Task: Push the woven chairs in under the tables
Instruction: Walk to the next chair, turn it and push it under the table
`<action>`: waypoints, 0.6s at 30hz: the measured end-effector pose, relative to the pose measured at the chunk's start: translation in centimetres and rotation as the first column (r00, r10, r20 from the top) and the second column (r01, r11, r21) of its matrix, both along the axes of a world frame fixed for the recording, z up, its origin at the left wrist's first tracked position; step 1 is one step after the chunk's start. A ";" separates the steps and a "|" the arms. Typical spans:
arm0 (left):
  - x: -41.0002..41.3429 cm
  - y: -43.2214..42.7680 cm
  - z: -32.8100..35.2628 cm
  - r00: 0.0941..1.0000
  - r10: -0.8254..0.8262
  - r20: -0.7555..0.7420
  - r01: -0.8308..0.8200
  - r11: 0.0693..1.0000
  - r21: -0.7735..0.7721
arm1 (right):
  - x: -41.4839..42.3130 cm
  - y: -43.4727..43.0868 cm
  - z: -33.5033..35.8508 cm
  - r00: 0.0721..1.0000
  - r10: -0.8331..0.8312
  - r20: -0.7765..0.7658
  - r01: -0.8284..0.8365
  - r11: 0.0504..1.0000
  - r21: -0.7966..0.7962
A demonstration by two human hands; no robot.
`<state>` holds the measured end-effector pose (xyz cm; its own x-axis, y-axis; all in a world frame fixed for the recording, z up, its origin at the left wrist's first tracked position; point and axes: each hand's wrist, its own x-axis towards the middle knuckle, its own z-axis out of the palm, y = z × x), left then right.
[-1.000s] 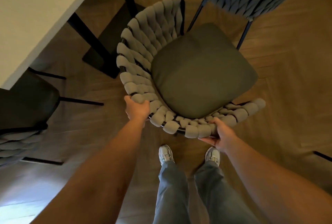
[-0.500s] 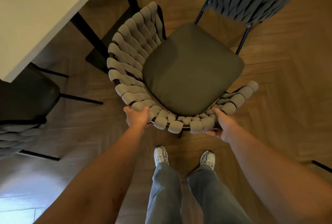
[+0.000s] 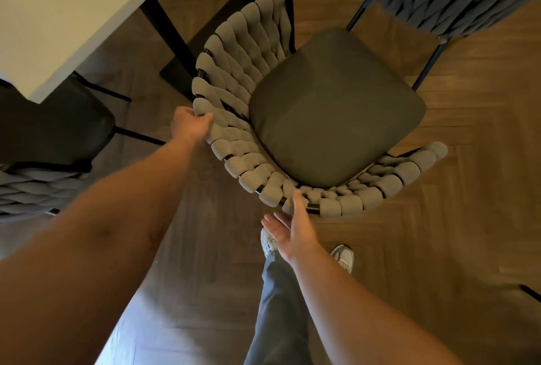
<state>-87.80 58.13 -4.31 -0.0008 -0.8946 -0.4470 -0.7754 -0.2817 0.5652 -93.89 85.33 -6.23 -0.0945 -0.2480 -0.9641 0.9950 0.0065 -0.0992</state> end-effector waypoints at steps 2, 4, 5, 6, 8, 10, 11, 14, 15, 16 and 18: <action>-0.4 -1.6 -0.4 1.000 0.013 -0.016 -0.012 0.998 0.053 | 0.8 -1.8 -0.3 0.999 -0.033 -0.001 0.033 0.999 -0.020; -0.8 -2.5 -0.8 0.998 0.042 -0.051 -0.035 0.991 0.132 | 1.4 -3.0 -0.6 0.997 -0.080 0.002 0.080 0.997 -0.001; -1.1 -2.7 -1.0 0.995 0.059 -0.078 -0.046 0.985 0.168 | 1.5 -3.2 -0.7 0.994 -0.110 0.003 0.110 0.994 0.014; -1.3 -2.9 -1.2 0.991 0.075 -0.107 -0.053 0.978 0.200 | 1.6 -3.4 -0.8 0.991 -0.135 0.003 0.134 0.991 0.026; -1.5 -3.3 -2.0 0.983 0.104 -0.150 -0.064 0.965 0.253 | 1.5 -3.6 -0.9 0.985 -0.172 0.000 0.172 0.984 0.041; -1.5 -3.4 -2.7 0.976 0.127 -0.175 -0.070 0.951 0.300 | 1.3 -3.7 -1.1 0.974 -0.228 0.014 0.226 0.972 0.067; -1.4 -3.4 -3.0 0.974 0.137 -0.181 -0.075 0.947 0.311 | 1.2 -3.8 -1.2 0.969 -0.245 0.019 0.242 0.967 0.076; -1.6 -3.3 -3.7 0.982 0.119 -0.144 -0.076 0.958 0.275 | 0.9 -3.8 -1.3 0.975 -0.220 0.019 0.218 0.973 0.080; -1.7 -3.3 -3.6 0.985 0.109 -0.131 -0.072 0.964 0.257 | 0.7 -3.8 -1.3 0.978 -0.210 0.021 0.207 0.974 0.088; -1.7 -3.3 -3.6 0.986 0.107 -0.128 -0.073 0.967 0.246 | 0.6 -3.7 -1.3 0.979 -0.203 0.025 0.200 0.975 0.098; -1.8 -3.3 -3.4 0.983 0.124 -0.136 -0.090 0.968 0.234 | 0.4 -3.8 -1.1 0.982 -0.184 0.041 0.179 0.979 0.098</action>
<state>-89.63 54.87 -7.72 0.0077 -0.7688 -0.6394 -0.6458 -0.4920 0.5838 -93.47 81.58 -7.38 -0.0809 -0.1402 -0.9868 0.9842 -0.1677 -0.0568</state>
